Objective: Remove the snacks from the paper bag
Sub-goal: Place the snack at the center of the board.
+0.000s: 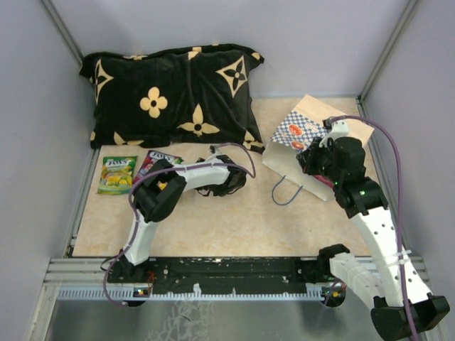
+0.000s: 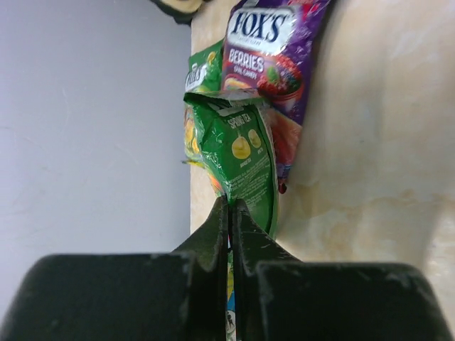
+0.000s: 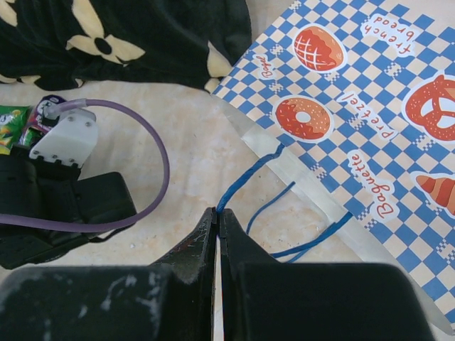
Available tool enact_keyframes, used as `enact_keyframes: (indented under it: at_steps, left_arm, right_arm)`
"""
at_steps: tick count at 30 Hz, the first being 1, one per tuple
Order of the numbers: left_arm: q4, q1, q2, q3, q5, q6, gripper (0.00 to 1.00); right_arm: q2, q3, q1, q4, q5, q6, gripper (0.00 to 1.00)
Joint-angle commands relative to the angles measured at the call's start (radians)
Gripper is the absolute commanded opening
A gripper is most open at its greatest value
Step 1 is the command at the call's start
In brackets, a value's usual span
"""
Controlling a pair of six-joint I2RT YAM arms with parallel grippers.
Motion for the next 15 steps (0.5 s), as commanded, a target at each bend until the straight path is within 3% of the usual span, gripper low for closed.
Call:
enact_keyframes:
  at_steps: [1, 7, 15]
  left_arm:
    - [-0.031, -0.032, 0.04, 0.105, -0.044, 0.041, 0.0]
    - [-0.032, -0.104, 0.071, 0.217, -0.001, 0.08, 0.0]
    - [-0.032, -0.151, 0.215, 0.373, -0.058, 0.151, 0.0]
  right_arm:
    - [-0.02, -0.01, 0.01, 0.033, 0.011, -0.024, 0.0]
    - [-0.007, -0.036, 0.01, 0.061, 0.002, -0.02, 0.0]
    - [-0.005, -0.026, 0.009, 0.051, 0.003, -0.026, 0.0]
